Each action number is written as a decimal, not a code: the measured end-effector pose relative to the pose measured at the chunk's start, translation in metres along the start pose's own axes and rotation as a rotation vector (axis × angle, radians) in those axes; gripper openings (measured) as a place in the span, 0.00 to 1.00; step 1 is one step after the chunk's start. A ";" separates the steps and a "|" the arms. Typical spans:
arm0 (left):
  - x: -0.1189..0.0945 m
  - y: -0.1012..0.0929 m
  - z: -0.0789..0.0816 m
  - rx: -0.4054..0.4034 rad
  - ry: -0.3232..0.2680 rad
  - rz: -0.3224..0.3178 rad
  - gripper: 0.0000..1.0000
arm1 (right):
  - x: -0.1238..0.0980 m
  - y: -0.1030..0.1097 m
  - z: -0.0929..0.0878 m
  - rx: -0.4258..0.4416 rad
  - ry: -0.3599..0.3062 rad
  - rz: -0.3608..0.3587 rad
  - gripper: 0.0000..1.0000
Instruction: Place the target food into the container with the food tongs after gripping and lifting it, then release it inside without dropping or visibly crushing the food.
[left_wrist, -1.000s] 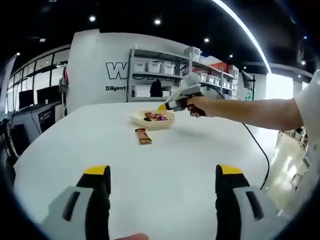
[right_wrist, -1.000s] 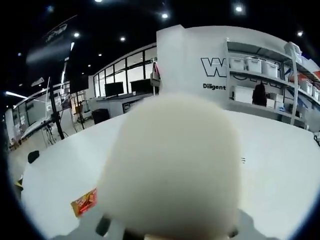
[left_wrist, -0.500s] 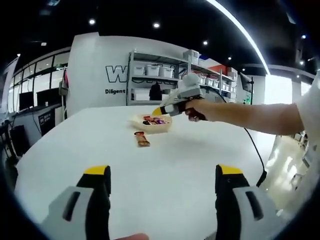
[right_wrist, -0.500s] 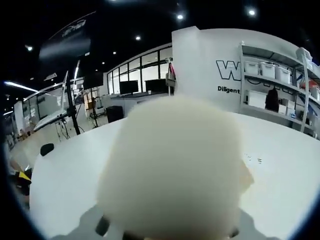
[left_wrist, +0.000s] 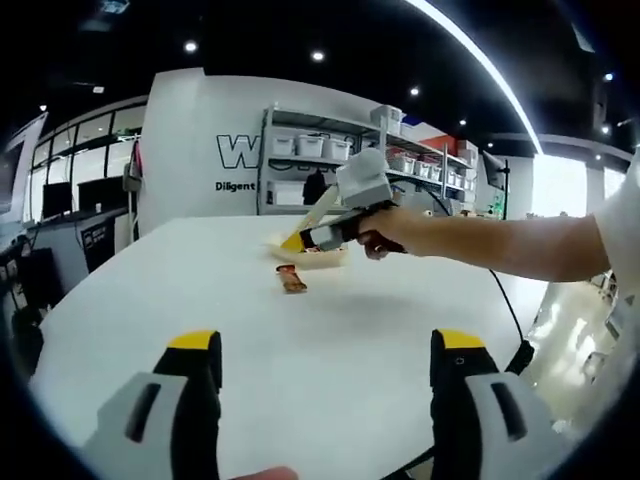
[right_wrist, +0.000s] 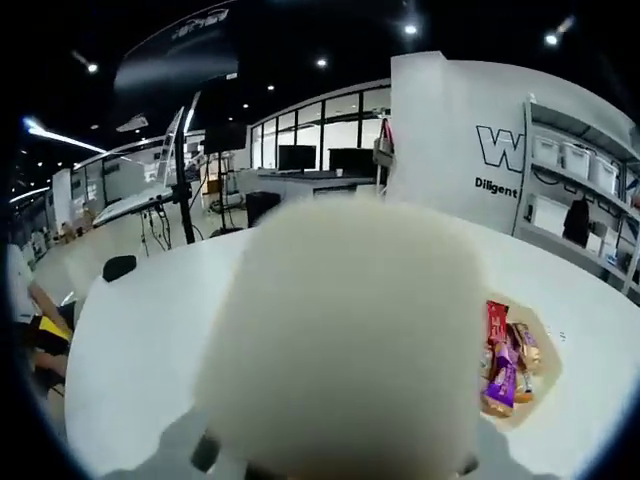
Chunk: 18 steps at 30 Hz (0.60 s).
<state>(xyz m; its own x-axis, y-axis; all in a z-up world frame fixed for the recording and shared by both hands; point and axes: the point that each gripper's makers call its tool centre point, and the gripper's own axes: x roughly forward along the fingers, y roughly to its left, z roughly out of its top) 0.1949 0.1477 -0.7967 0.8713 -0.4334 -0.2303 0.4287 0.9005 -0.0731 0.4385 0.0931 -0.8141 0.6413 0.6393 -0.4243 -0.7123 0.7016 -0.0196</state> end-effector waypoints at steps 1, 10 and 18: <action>-0.001 0.001 0.000 0.000 0.001 0.001 0.84 | 0.005 0.005 -0.004 -0.003 0.011 0.009 0.19; -0.007 0.006 0.002 -0.002 -0.008 0.017 0.84 | 0.015 0.019 -0.015 0.021 0.033 0.042 0.19; -0.010 0.005 0.003 -0.003 -0.014 0.017 0.84 | 0.015 0.027 -0.024 0.023 0.053 0.063 0.19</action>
<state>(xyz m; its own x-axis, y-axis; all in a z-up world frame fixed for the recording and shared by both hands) 0.1889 0.1570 -0.7914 0.8818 -0.4183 -0.2180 0.4128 0.9079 -0.0721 0.4216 0.1140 -0.8425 0.5788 0.6657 -0.4709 -0.7439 0.6676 0.0295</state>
